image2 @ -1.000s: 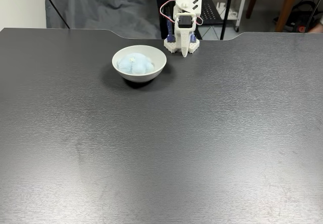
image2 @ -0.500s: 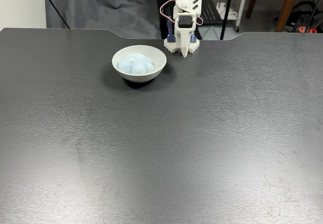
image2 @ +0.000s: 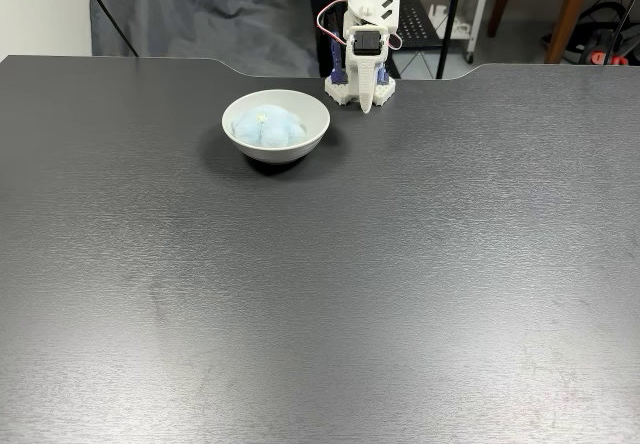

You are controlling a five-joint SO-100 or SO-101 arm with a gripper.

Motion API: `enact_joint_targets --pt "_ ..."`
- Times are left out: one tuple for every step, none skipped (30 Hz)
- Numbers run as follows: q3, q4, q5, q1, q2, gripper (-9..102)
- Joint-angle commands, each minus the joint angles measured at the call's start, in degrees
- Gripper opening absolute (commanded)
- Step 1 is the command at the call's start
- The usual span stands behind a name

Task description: Grasp a skyblue doll and put it in the white bowl.

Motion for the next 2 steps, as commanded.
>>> enact_joint_targets --pt "-0.62 0.09 0.44 -0.53 0.44 -1" --pt "-0.62 0.09 0.44 -0.53 0.44 -1"
